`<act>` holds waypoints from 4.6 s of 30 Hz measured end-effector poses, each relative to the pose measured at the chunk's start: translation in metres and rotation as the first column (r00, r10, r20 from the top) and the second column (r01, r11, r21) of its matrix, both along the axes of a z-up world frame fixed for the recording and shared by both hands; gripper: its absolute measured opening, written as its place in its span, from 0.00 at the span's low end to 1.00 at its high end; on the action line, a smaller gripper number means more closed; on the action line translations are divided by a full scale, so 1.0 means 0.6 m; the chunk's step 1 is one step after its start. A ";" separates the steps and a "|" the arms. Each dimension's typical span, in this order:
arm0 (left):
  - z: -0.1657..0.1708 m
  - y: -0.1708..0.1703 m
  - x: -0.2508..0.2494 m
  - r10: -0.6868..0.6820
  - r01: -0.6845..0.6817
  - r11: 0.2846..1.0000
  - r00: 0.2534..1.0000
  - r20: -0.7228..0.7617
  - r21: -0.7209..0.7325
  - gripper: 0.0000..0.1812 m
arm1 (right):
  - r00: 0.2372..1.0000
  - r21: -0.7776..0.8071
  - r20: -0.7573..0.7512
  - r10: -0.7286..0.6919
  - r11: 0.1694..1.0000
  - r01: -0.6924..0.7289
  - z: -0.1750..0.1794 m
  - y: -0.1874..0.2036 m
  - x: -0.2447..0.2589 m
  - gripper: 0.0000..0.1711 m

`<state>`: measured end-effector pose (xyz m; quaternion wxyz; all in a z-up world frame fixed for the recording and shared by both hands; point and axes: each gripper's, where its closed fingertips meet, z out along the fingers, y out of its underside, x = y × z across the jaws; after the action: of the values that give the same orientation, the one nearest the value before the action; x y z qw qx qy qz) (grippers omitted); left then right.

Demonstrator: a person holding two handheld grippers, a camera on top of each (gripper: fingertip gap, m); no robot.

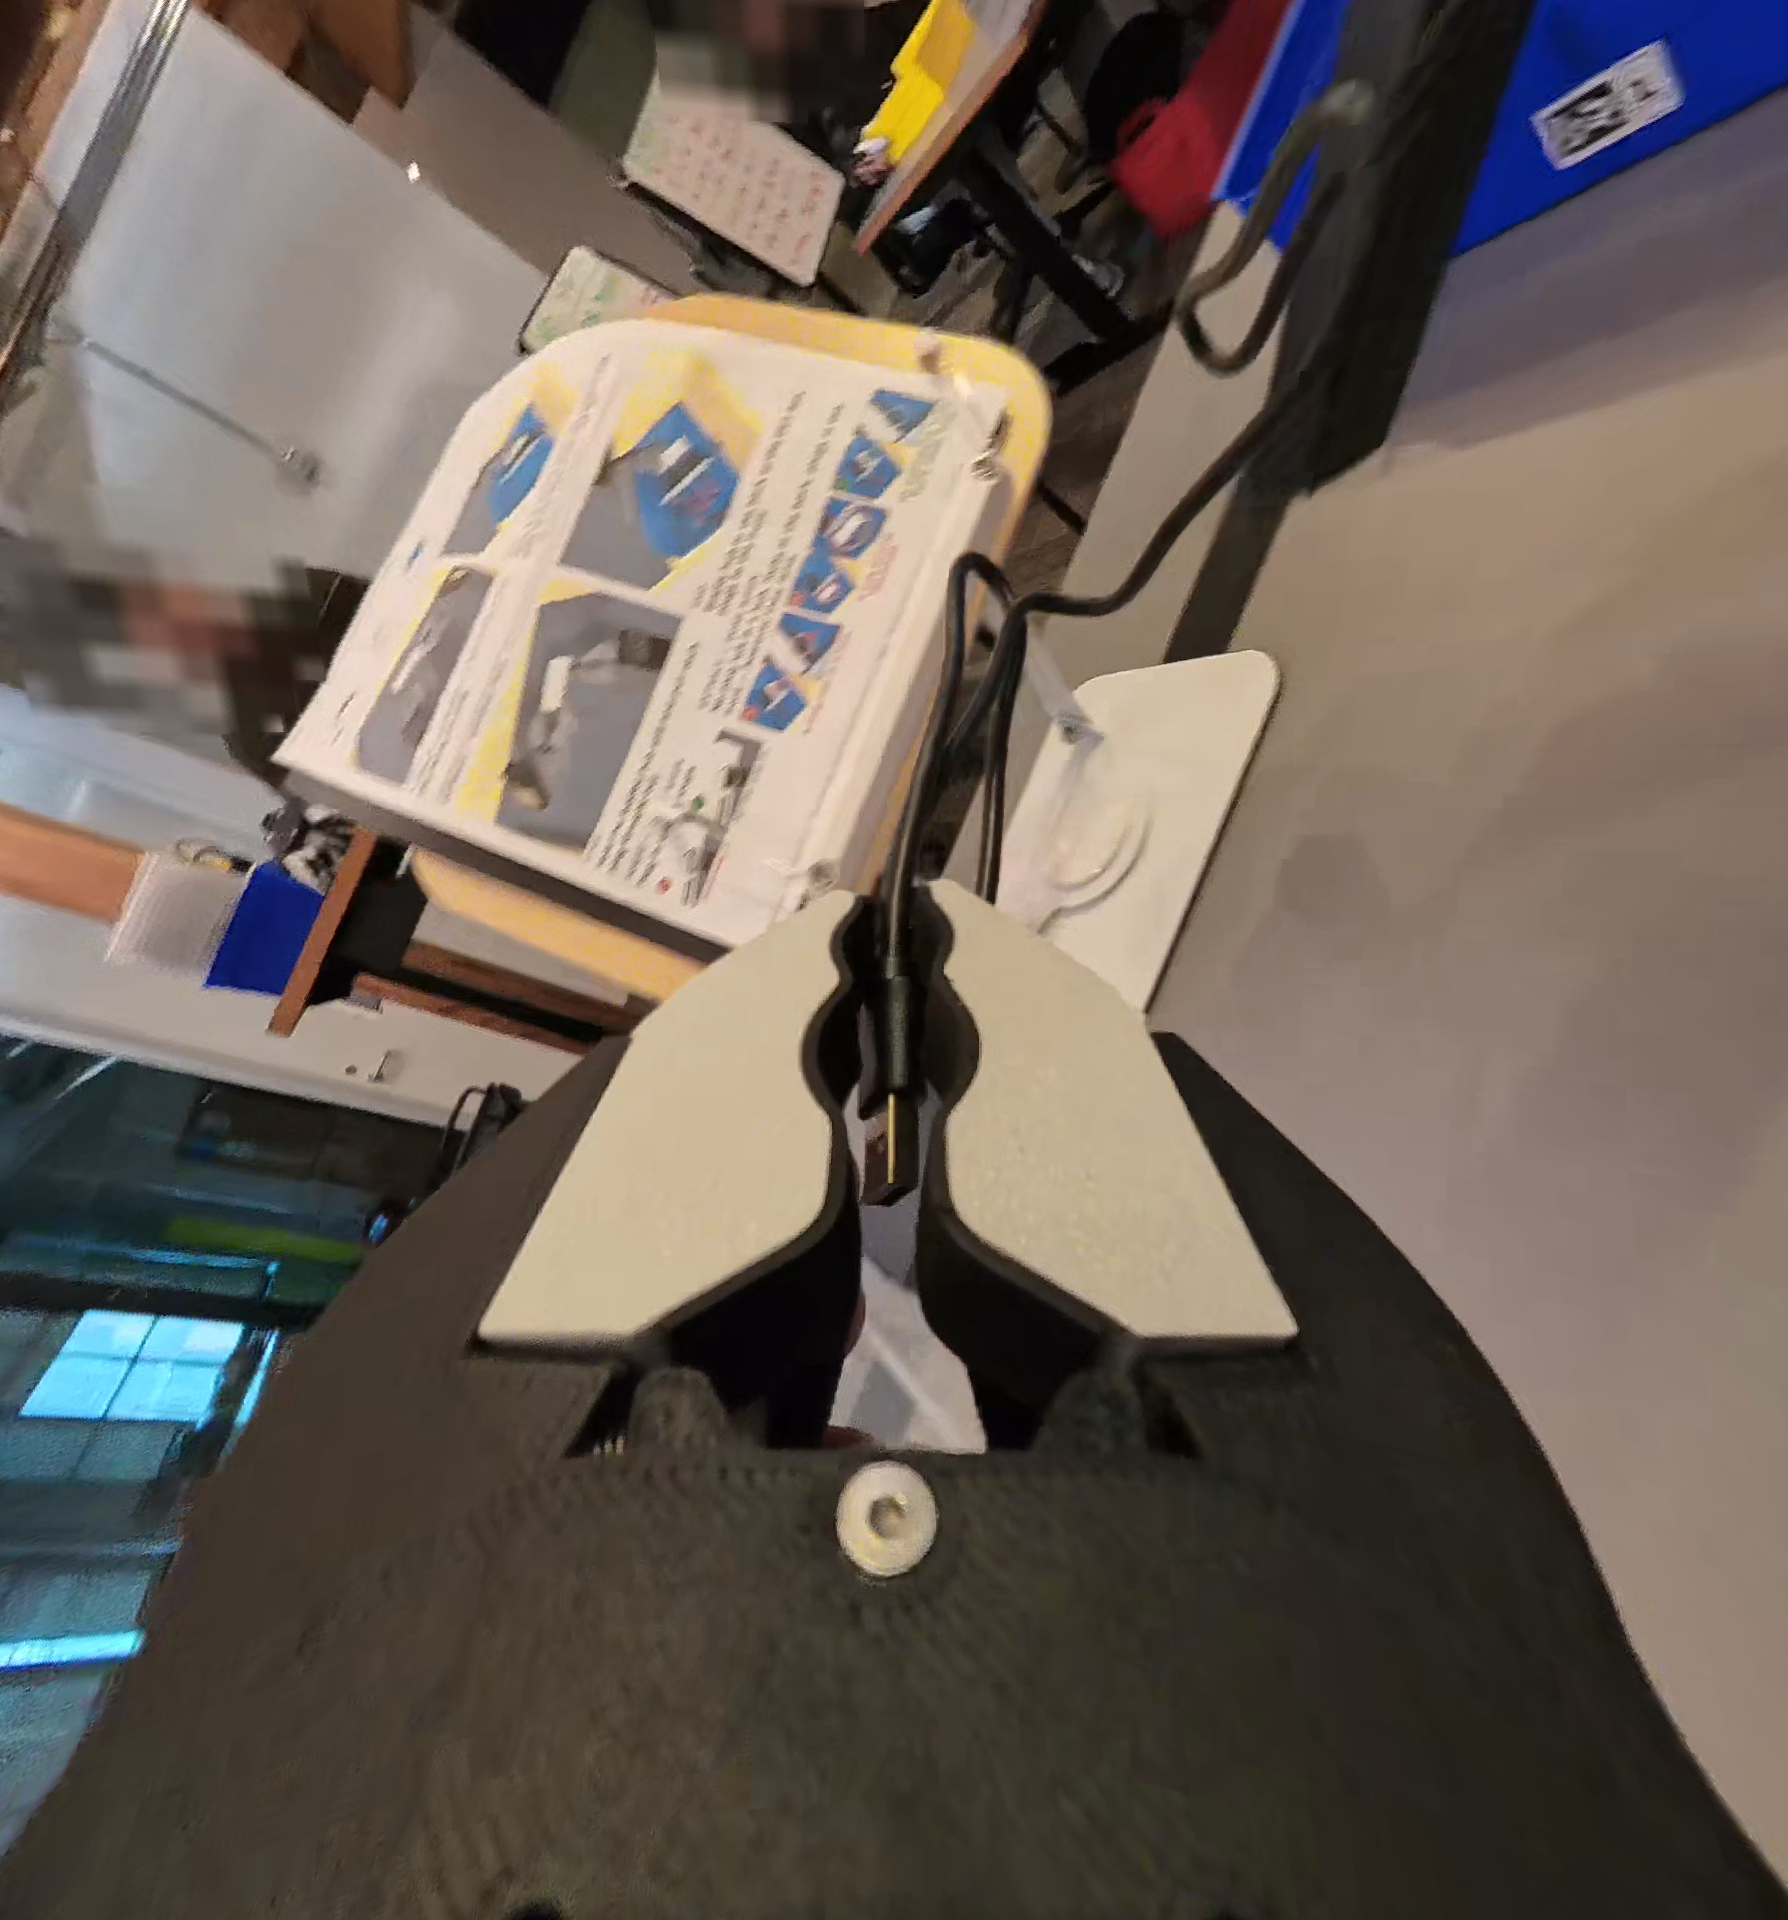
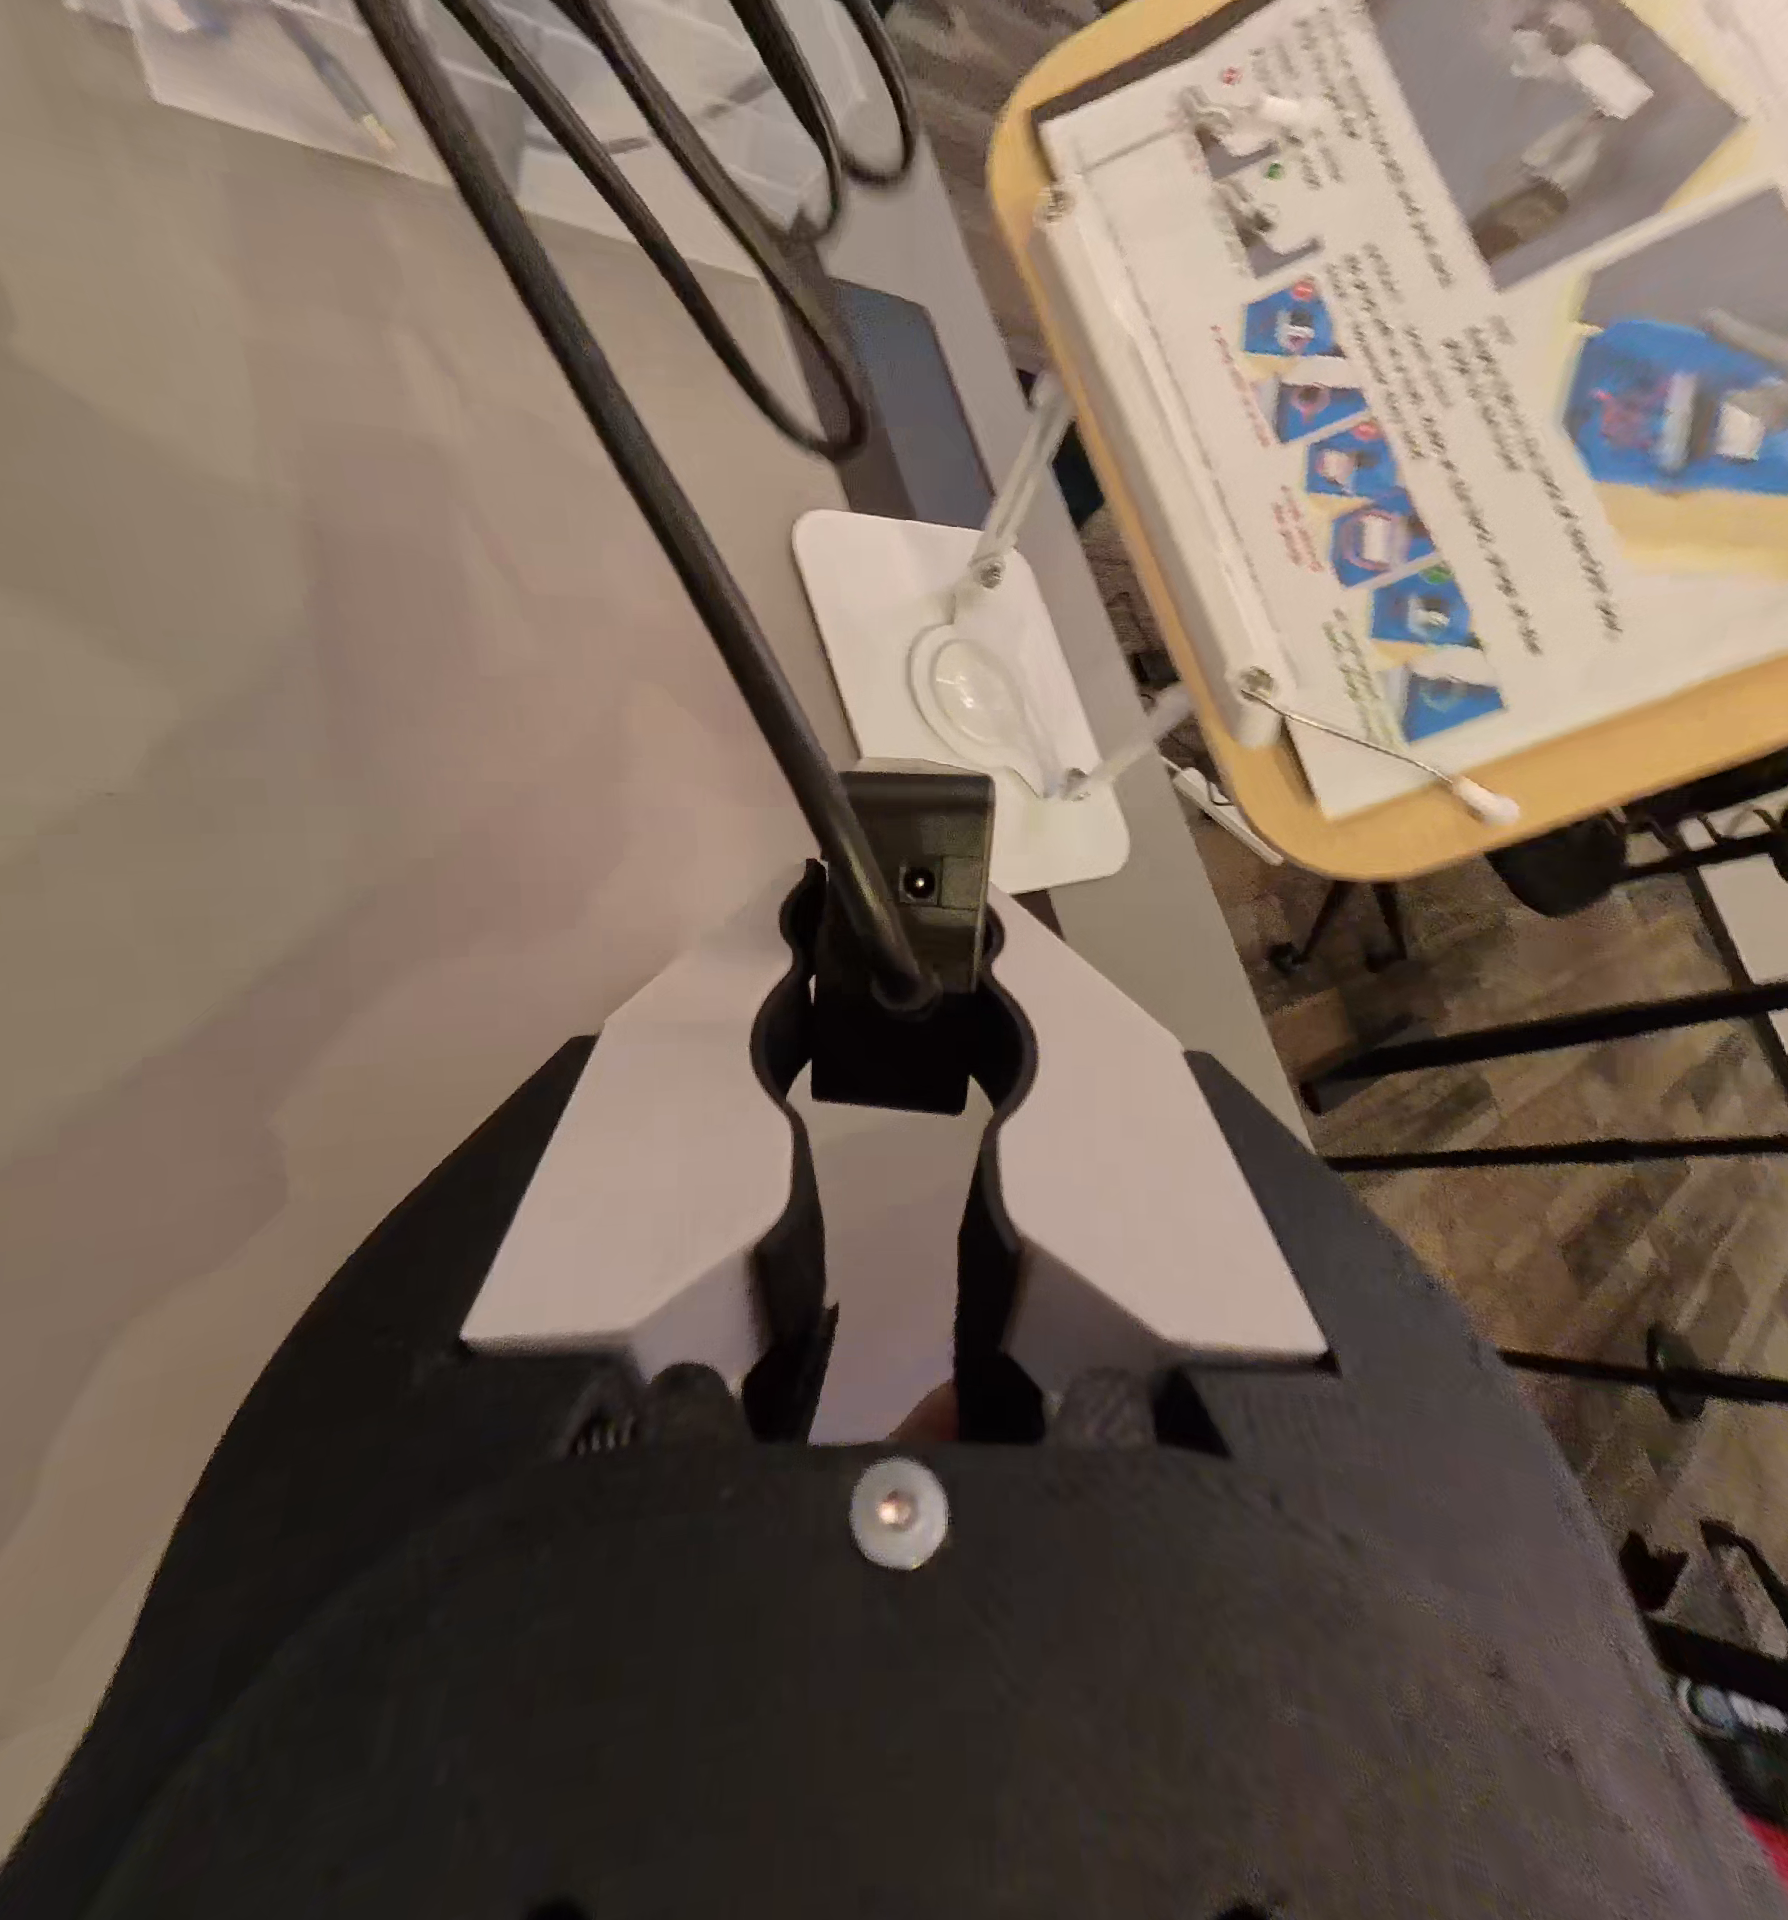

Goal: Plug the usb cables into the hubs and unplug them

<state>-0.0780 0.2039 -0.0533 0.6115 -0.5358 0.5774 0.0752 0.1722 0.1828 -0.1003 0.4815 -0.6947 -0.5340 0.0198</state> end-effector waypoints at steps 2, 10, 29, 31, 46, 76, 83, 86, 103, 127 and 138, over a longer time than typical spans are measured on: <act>0.031 0.016 -0.045 0.065 -0.065 0.998 0.998 -0.005 0.013 0.03 | 0.998 0.024 -0.052 -0.047 0.999 0.049 0.032 -0.004 0.034 0.13; 0.129 0.030 -0.286 0.257 -0.259 0.965 0.965 0.054 0.033 0.04 | 0.929 0.173 -0.232 -0.289 0.927 0.332 0.165 -0.024 0.218 0.13; -0.056 -0.151 -0.185 -0.171 0.207 0.910 0.977 0.130 -0.358 0.04 | 0.868 0.295 -0.286 -0.406 0.825 0.483 0.248 -0.080 0.289 0.13; -0.098 -0.176 -0.154 -0.227 0.277 0.860 0.960 0.165 -0.429 0.04 | 0.859 0.304 -0.296 -0.418 0.811 0.500 0.259 -0.085 0.304 0.13; -0.044 -0.231 -0.166 -0.259 0.650 0.624 0.696 0.670 -0.434 0.04 | 0.807 0.296 -0.336 -0.486 0.759 0.580 0.280 -0.112 0.409 0.14; 0.137 -0.093 -0.439 0.348 -0.316 0.936 0.751 0.562 -0.157 0.03 | 0.826 0.234 -0.223 -0.518 0.794 0.561 0.232 -0.074 0.365 0.13; 0.152 -0.110 -0.189 0.099 -0.058 0.992 0.914 0.394 -0.116 0.03 | 0.965 0.140 0.028 -0.260 0.957 0.254 0.181 -0.073 0.158 0.13; 0.112 -0.109 -0.081 0.018 0.017 0.992 0.960 0.281 -0.122 0.03 | 0.982 0.036 0.127 -0.140 0.990 0.137 0.133 -0.075 0.087 0.13; -0.257 0.028 0.136 -0.020 0.018 0.885 1.000 -0.001 -0.466 0.17 | 0.947 -0.207 0.322 -0.006 0.975 0.077 0.004 -0.040 -0.034 0.13; -0.177 -0.103 0.282 -0.378 0.426 0.770 0.904 0.198 -0.475 0.16 | 0.872 -0.469 0.271 0.408 0.847 -0.251 -0.042 -0.086 -0.160 0.13; -0.074 -0.032 0.232 -0.029 0.483 0.730 0.729 0.684 -0.484 0.13 | 1.000 -0.023 -0.015 -0.012 1.000 0.012 0.043 -0.006 -0.130 0.42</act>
<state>0.0610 0.1849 -0.0978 0.5554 -0.6104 0.3985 -0.4002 0.0942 0.1793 -0.0744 0.4776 -0.7031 -0.5261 0.0281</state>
